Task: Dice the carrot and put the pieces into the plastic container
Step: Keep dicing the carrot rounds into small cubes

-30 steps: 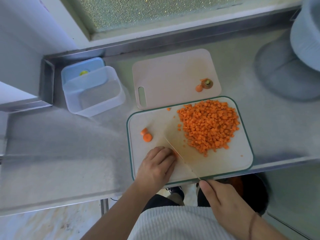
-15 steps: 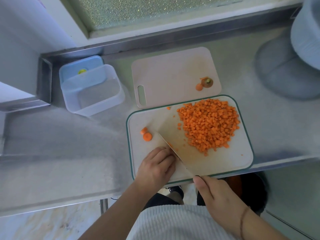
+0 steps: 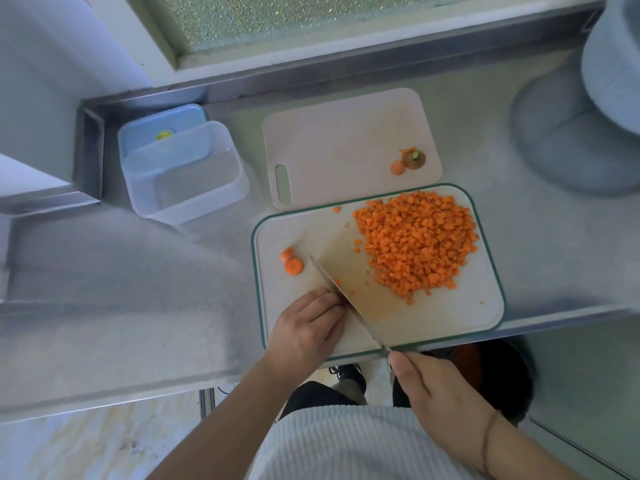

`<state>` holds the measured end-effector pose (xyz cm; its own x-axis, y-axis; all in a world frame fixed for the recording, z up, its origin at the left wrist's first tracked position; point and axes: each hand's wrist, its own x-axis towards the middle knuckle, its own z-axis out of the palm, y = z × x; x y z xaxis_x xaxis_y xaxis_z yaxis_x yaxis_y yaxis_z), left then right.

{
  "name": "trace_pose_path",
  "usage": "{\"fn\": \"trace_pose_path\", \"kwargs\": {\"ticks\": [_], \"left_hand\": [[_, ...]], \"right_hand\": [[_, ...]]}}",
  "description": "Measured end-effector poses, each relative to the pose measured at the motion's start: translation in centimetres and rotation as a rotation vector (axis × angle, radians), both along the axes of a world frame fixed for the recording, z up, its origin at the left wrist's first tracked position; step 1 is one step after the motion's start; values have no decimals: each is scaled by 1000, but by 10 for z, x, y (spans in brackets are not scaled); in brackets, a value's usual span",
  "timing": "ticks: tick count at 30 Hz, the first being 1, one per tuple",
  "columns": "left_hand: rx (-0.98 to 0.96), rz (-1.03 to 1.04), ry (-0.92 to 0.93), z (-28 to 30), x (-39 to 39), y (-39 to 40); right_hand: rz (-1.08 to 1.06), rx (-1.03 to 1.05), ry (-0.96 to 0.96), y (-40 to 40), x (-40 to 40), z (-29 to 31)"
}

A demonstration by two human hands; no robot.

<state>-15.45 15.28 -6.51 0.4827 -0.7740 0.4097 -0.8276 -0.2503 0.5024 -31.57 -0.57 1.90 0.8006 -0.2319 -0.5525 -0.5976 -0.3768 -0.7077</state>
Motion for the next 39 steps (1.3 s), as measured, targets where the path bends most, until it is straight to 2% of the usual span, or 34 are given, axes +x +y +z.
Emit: {"fn": "trace_pose_path", "kwargs": {"ticks": [5,10,16,25,28,30,34,39], "left_hand": [[32,17,-52,4,-1,7],[12,37,-50,1,-3,7],[20,57,-63,3,-4,9],[49,87,-112,2,-9,16],[61,102,-151,3,-9,17],[81,102,-142,3,-10,18],[129,94,-131,3,-12,21],[6,114,-33,5,-12,22]], "right_hand": [[48,-8,55,-4,-8,17],[95,-118,54,5,-7,10],[53,-51,-42,7,2,6],[125,-93,66,4,-12,11],[127,-92,39,8,-4,6],[90,-75,-21,8,0,8],[69,-60,-16,5,-3,17],[91,-91,-24,7,-10,14]]}}
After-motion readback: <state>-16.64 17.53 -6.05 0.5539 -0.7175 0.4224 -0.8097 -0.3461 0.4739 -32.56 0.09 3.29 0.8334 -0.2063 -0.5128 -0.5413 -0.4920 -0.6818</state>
